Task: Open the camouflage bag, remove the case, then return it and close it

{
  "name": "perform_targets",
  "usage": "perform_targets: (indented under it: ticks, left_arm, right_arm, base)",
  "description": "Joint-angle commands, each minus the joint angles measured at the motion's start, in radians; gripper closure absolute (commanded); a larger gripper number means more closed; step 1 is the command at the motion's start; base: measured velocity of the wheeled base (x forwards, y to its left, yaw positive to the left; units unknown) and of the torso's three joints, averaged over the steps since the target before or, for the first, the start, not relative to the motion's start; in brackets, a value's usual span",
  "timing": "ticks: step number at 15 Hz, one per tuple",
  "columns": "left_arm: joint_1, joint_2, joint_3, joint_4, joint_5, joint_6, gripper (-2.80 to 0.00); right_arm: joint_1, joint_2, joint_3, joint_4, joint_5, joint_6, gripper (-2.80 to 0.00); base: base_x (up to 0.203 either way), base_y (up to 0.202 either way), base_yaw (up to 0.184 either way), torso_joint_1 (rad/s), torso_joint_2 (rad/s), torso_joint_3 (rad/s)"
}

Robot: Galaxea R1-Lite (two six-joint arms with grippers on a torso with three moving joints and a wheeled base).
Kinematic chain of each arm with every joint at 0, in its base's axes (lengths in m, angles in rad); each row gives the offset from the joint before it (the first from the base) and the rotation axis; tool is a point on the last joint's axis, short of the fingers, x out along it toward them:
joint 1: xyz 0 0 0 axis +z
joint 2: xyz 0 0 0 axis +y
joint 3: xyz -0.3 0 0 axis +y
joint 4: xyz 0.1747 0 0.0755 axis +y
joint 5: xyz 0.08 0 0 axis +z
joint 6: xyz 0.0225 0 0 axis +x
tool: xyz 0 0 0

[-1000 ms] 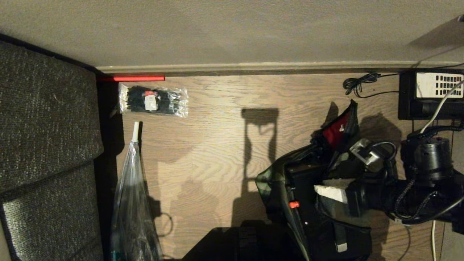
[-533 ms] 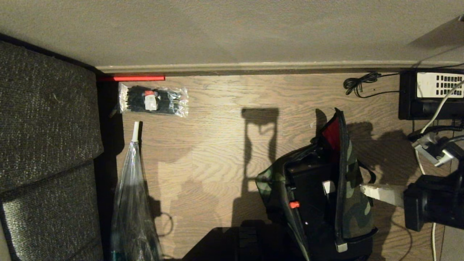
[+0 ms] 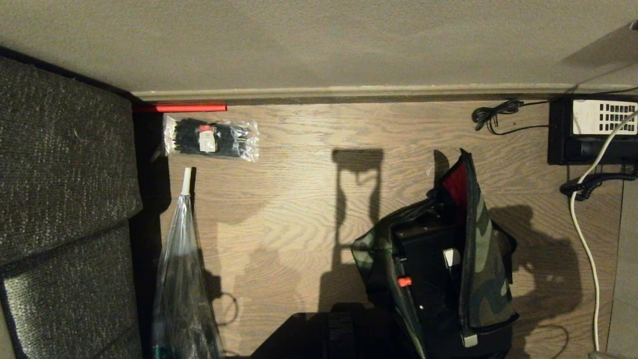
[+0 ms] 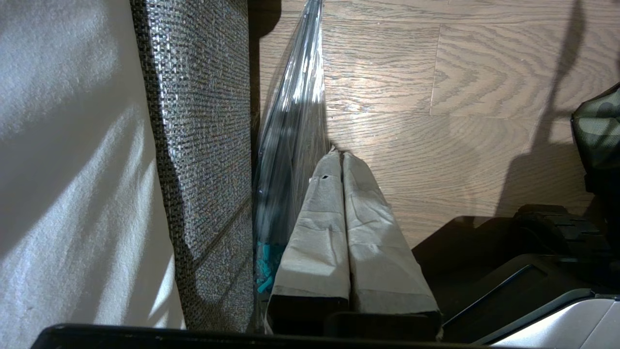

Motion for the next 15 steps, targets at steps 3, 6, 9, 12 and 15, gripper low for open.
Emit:
perform_targets:
  ticks: [3,6,9,12,15]
  left_arm:
    - [0.002,-0.002,0.002,0.000,-0.001,-0.001,0.00]
    - [0.000,-0.002,0.003,0.000,0.000,0.000,0.00]
    - [0.000,-0.002,0.002,0.000,-0.001,0.001,0.00]
    - [0.000,-0.002,0.002,0.000,-0.001,0.001,0.00]
    - [0.000,-0.002,0.003,0.000,-0.001,0.001,0.00]
  right_arm:
    - [-0.061,-0.403,0.178,-0.044,-0.014,-0.092,0.00]
    - [-0.085,-0.499,0.320,-0.296,-0.117,-0.114,0.00]
    - [-0.109,-0.677,0.297,-0.200,-0.132,-0.121,0.00]
    - [-0.115,-0.686,0.306,-0.228,-0.135,-0.119,0.00]
    - [-0.115,-0.686,0.306,-0.228,-0.135,-0.119,0.00]
  base:
    - [0.000,0.000,0.000,0.000,0.00,0.000]
    - [0.000,0.000,0.000,0.000,0.00,0.000]
    - [0.000,0.000,0.000,0.000,0.00,0.000]
    - [0.000,0.000,0.000,0.000,0.00,0.000]
    - [0.000,0.000,0.000,0.000,0.00,0.000]
